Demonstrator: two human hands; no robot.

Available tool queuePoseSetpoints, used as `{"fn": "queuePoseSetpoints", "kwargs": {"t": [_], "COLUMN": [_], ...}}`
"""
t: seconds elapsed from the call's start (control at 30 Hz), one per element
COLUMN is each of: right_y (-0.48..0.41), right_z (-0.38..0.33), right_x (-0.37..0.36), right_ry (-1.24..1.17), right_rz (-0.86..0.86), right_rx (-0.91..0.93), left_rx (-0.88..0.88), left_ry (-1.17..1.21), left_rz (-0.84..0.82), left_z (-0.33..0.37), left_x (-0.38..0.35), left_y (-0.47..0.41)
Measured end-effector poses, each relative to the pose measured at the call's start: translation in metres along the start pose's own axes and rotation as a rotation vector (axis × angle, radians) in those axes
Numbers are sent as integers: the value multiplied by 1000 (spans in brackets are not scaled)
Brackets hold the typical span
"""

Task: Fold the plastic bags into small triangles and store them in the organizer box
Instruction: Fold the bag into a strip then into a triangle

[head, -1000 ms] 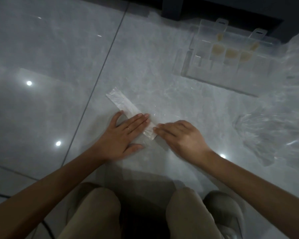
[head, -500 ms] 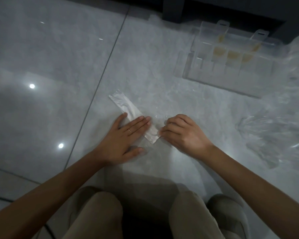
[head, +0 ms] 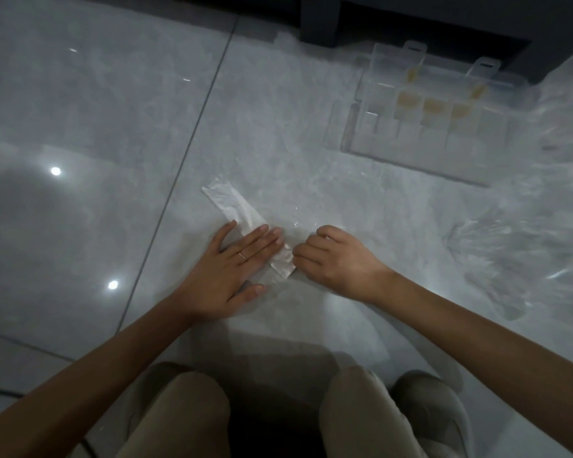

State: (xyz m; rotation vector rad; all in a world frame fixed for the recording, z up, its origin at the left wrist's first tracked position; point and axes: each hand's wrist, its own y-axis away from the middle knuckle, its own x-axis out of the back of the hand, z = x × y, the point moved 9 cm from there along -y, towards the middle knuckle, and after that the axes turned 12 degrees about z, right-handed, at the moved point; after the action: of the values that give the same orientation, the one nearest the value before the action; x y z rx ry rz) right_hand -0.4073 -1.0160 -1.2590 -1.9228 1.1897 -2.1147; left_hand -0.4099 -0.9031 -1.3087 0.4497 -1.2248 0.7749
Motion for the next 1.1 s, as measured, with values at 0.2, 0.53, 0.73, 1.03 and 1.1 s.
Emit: {"fn": "queuePoseSetpoints", "kwargs": {"t": [0.2,0.53,0.73,1.03,1.1], "right_y": [7,28,27,12,8], "right_z": [25,43,54,75,78], "right_x": [-8,-7,-14,-25,-33], "right_ry": [-459,-834,-989,-867,-902], "right_rz": [-206,-107,-64,-80,-85], "right_rx": [-632,-1214,-1368,-1278,-1288], "left_rx": [5,633,705,804,916], "left_ry": [119,694,687,737,817], "left_rz": [107,294,182,127,101], "left_z": [9,3,-2,0,-7], "left_x": [5,-4,-11,0,-2], "left_y": [-5,-12,-22,-31,-29]}}
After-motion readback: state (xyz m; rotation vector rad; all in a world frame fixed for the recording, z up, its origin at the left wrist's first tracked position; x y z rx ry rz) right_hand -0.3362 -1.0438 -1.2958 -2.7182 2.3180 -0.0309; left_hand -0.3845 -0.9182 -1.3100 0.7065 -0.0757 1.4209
